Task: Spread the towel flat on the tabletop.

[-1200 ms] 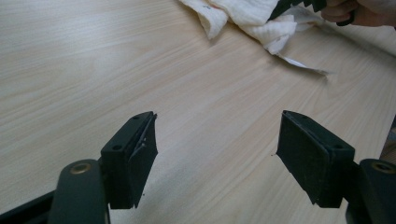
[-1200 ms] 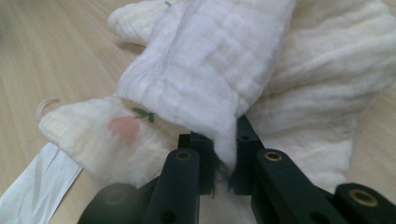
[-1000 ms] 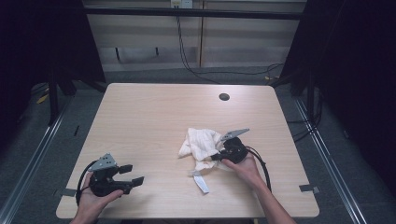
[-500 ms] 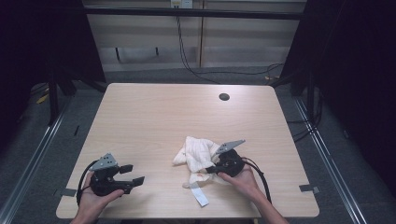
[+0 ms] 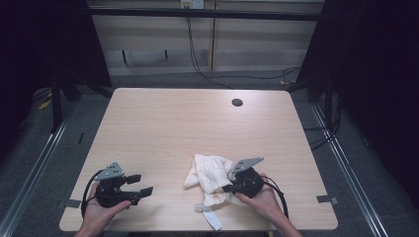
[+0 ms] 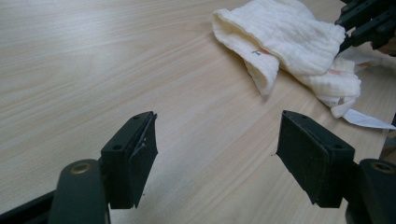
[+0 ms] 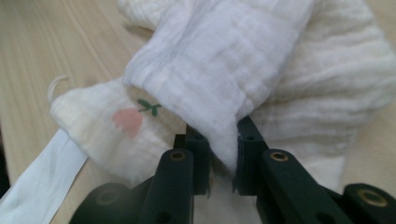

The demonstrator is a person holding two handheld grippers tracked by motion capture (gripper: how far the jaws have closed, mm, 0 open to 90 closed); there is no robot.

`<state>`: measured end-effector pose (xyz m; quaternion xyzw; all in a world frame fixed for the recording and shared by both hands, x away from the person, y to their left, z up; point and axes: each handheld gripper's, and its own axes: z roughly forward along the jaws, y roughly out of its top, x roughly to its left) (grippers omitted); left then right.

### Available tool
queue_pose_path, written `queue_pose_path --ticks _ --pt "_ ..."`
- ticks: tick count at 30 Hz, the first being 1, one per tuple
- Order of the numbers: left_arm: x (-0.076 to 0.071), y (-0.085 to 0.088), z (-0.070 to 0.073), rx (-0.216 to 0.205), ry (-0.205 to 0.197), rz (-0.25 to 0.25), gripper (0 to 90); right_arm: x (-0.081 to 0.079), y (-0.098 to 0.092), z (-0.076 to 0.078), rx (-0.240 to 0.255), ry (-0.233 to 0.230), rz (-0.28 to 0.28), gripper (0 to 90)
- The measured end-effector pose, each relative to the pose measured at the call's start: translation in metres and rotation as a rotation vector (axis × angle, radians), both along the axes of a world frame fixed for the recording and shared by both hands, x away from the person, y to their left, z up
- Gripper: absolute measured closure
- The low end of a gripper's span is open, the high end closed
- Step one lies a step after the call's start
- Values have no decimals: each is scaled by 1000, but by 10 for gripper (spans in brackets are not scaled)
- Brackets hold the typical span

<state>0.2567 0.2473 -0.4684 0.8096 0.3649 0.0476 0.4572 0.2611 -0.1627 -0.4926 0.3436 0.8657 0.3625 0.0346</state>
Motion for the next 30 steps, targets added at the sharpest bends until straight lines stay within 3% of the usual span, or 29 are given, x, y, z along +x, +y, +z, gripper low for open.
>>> queue_pose_path --ticks 4,8,12,15,18,24,25,30 --pt "0 0 0 -1 -2 -1 281 -4 -1 3 31 -3 13 562" --pt "0 1 0 -6 -3 4 279 -11 -5 21 60 -53 -15 455" --pt "-1 0 1 -1 -5 -1 278 -17 -5 39 84 -82 -44 413" --pt "0 1 1 3 -8 -1 278 -18 7 53 104 -123 -32 436" --pt "0 0 0 3 -6 -2 277 -14 18 53 99 -119 -1 486" --pt "0 1 0 7 -6 -8 265 1 51 36 77 -65 131 656" --pt "0 1 0 8 -4 -12 261 3 54 33 53 -62 135 674" --pt "0 1 0 8 -5 -8 260 12 62 17 43 -31 130 705"
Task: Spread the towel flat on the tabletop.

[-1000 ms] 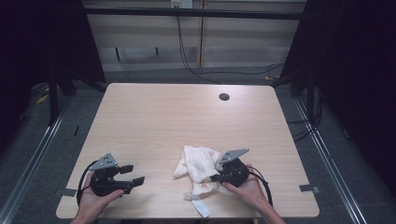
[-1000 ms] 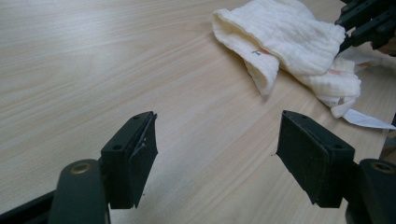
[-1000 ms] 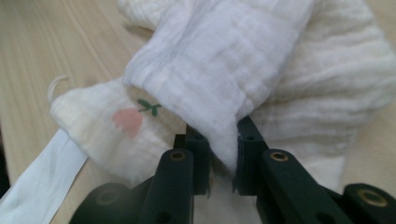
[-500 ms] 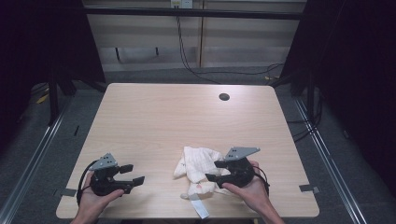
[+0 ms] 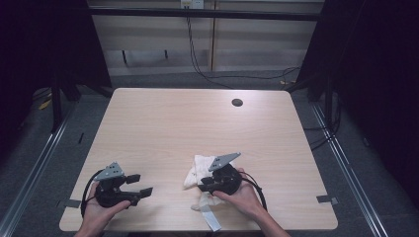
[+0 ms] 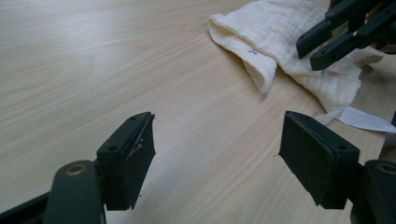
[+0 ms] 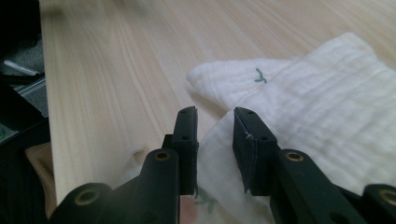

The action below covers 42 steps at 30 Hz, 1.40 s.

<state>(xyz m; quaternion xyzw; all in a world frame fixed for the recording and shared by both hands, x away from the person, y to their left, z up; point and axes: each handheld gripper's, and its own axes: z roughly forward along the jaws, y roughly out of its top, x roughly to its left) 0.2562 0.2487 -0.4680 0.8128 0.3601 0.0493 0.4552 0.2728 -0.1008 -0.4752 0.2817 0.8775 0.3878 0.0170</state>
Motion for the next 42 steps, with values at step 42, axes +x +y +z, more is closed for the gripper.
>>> queue_pose_path --ticks 42 --pt "-2 -9 1 0 -9 -26 280 -3 -40 22 134 -56 -106 822"
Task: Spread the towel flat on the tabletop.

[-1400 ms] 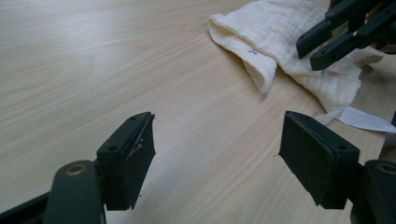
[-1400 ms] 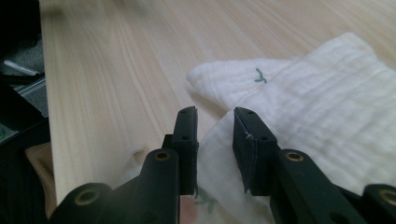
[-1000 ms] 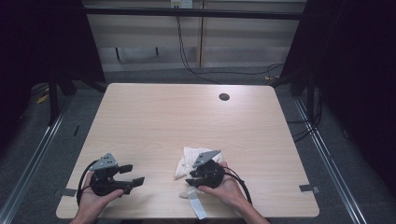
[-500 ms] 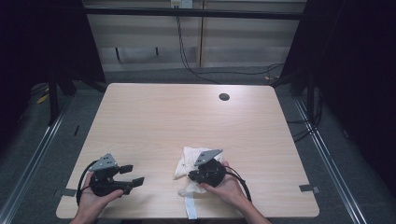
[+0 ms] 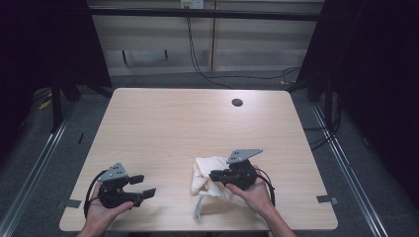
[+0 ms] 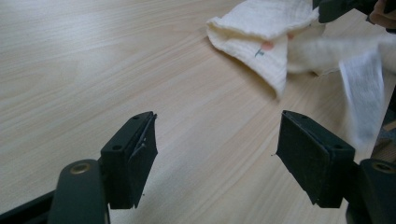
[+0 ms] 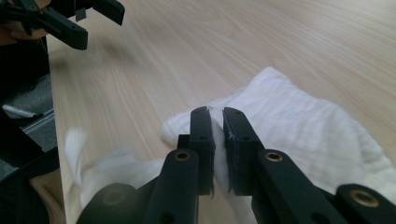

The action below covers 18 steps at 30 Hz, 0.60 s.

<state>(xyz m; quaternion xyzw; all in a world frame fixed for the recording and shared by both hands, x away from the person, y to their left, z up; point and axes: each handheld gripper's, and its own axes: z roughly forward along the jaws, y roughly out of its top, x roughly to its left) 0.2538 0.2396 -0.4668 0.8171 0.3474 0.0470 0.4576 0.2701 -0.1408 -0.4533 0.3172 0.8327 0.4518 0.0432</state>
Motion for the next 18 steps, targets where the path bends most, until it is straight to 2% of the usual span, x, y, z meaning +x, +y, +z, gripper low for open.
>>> queue_pose_path --ticks 2,3,4,6,10,13,18 --pt "0 0 0 -4 1 1 280 1 -3 1 14 3 -11 844" --pt "0 0 0 -3 1 1 280 0 -5 4 -23 -15 -30 858" --pt "0 1 0 -4 3 1 280 0 -5 4 -23 -15 -30 858" --pt "0 -1 0 -13 6 3 281 -1 -9 7 -11 -10 -26 860" --pt "1 -8 1 -22 19 -25 312 -6 -20 14 4 -24 -51 861" --pt "2 -17 3 -33 34 -49 330 -10 -35 19 1 -39 -79 862" --pt "4 -38 9 -8 25 -95 350 -14 -64 20 7 -40 -147 863"
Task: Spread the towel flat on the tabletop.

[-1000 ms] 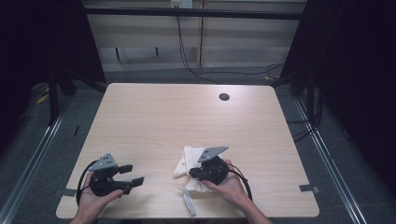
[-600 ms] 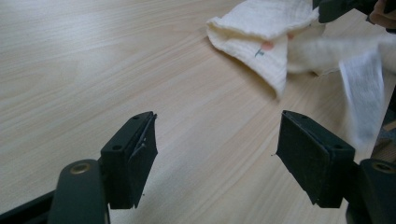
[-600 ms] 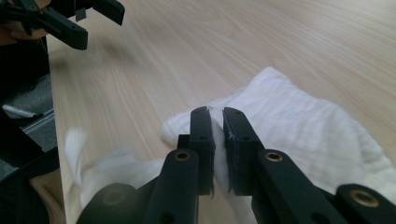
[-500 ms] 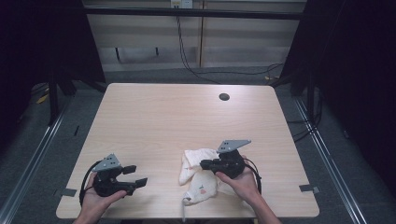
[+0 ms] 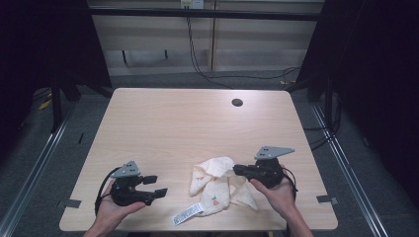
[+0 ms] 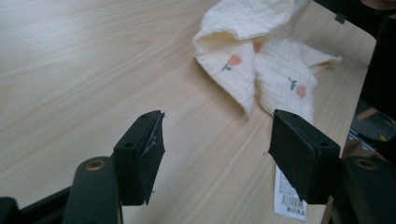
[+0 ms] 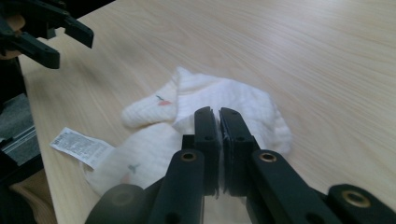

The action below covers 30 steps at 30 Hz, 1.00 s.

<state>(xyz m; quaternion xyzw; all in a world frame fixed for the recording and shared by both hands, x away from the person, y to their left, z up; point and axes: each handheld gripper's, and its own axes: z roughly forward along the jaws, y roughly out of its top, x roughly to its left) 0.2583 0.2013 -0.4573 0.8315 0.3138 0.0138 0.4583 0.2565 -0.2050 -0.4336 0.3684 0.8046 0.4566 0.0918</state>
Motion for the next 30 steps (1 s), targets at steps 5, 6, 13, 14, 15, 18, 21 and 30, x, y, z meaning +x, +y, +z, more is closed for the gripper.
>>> queue_pose_path --ticks 5,6,13,14,15,18,21,30 --pt "7 -27 3 -3 -20 -71 423 -6 -18 -2 -10 11 -37 863" --pt "10 -31 3 -7 -19 -80 423 -6 -18 -2 -10 11 -37 863" --pt "28 -44 0 -3 -11 -52 533 -9 -41 -8 -16 0 -115 863" --pt "29 -44 -1 -7 -15 -48 537 -8 -45 -10 -14 -2 -126 863" --pt "31 -45 -2 -19 -6 -48 539 -8 -47 -11 -11 5 -129 863" --pt "31 -47 -9 -23 -6 -87 552 -6 -52 -13 -12 4 -142 863" --pt "28 -46 -19 -54 28 -108 580 -5 -51 -15 -14 4 -142 863" --pt "30 -62 -33 -37 50 -162 570 -7 -44 -23 -50 17 -107 863"
